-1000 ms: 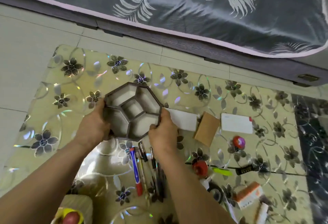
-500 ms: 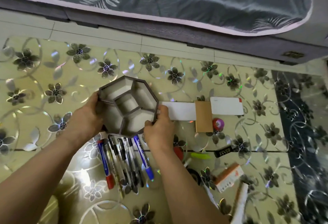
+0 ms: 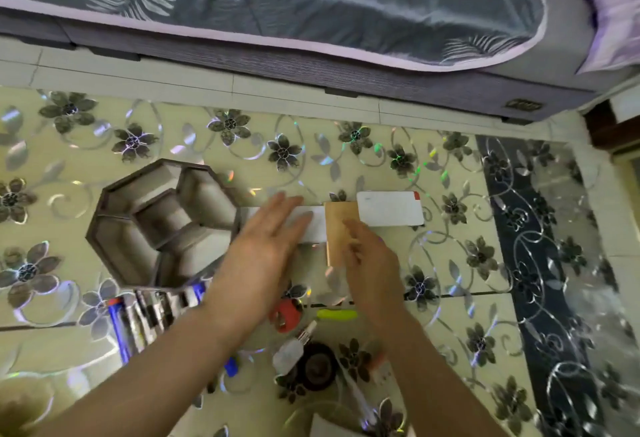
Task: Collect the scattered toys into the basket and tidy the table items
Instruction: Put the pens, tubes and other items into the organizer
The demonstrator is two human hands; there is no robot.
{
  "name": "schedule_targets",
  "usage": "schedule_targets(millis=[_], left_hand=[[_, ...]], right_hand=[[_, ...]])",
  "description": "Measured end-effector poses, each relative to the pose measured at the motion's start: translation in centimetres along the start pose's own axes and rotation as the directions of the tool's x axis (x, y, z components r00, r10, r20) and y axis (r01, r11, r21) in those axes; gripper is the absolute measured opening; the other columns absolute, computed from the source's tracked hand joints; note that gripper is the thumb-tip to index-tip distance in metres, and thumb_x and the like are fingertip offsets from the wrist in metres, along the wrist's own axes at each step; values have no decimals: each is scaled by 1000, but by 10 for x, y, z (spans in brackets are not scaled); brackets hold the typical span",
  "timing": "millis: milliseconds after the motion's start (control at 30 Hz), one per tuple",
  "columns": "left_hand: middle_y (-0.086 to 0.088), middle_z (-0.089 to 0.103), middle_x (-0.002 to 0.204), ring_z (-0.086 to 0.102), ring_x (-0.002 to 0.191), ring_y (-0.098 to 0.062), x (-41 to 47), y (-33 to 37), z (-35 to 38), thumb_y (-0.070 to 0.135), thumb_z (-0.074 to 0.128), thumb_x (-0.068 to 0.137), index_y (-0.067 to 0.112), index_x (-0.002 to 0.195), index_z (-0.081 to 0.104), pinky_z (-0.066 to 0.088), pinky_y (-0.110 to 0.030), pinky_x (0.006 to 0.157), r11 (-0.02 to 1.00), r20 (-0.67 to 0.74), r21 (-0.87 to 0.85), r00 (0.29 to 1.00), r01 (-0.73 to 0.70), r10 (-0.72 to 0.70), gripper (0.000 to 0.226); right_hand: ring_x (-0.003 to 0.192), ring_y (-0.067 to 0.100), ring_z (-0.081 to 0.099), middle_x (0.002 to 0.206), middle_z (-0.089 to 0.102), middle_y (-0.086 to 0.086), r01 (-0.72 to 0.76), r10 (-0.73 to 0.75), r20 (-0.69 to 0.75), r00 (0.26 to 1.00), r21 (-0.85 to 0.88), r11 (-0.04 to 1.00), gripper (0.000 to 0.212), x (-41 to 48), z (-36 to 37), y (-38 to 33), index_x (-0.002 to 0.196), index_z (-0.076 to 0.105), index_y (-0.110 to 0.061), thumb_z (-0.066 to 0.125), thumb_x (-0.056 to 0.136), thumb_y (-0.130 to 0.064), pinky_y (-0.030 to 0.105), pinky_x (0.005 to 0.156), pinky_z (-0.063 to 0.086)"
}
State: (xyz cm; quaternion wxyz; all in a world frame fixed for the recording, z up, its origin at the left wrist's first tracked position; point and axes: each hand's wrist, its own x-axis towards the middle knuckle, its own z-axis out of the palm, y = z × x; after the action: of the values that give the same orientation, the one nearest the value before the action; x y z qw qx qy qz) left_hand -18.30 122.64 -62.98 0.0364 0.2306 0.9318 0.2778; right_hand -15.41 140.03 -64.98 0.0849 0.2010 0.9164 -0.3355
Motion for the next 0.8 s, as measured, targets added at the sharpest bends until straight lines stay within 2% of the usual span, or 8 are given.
schedule_targets(millis=[100,167,300,367,433,533,700,800], left_hand=[[-18,47,141,41,133,-35,34,26,44,-2,72,68,5,132,50,30,-33,108,991,125,72,987,-111,102,68],[-18,36,148,30,141,-29,56,34,63,26,74,74,3,142,36,24,-31,115,951,251,234,958,-203,142,81],[-17,3,156,4,144,-35,91,36,94,58,69,69,10,149,-1,9,-45,118,911,525,370,850,-183,-43,117],[-21,12,152,14,140,-39,100,32,109,64,72,59,8,148,4,16,-46,116,889,537,417,841,-189,-73,125],[-22,23,145,24,134,-40,102,27,117,70,70,53,5,144,12,23,-46,113,878,516,425,856,-221,-34,126],[-19,32,138,32,128,-36,101,29,122,73,65,54,3,143,15,27,-43,110,875,478,417,878,-244,17,124],[-21,30,139,34,122,-35,97,43,110,64,66,62,2,146,-3,32,-43,102,806,430,509,901,-301,65,125],[-15,40,128,45,108,-32,90,54,96,39,69,68,7,148,14,37,-38,93,842,279,492,956,-221,88,101]], right_hand=[[80,4,54,104,65,3,45,-45,15,999,-20,999,40,23,-33,25,129,55,-18,47,92,-5,17,78,49],[94,-2,52,118,59,-1,137,-130,67,989,-103,985,40,39,-47,33,132,52,-14,36,95,-15,4,84,41],[132,31,41,142,45,17,328,-279,181,943,-381,864,56,84,-55,57,138,44,-8,28,85,-18,35,108,33],[143,29,23,154,27,11,374,-222,346,911,-469,800,59,102,-57,68,147,29,-13,39,89,-4,36,112,26],[142,27,23,155,26,7,410,-221,381,898,-542,733,66,111,-55,71,148,25,-17,47,87,-1,40,110,32],[130,30,34,142,40,7,378,-264,277,924,-551,743,60,113,-51,72,143,36,-16,51,86,-5,40,102,36],[108,33,48,122,48,10,271,-236,142,961,-645,715,39,107,-51,60,122,50,-13,61,84,-14,42,82,39],[92,34,55,101,60,10,246,-262,62,963,-604,758,22,92,-52,60,101,58,-12,64,80,-13,41,72,42]])
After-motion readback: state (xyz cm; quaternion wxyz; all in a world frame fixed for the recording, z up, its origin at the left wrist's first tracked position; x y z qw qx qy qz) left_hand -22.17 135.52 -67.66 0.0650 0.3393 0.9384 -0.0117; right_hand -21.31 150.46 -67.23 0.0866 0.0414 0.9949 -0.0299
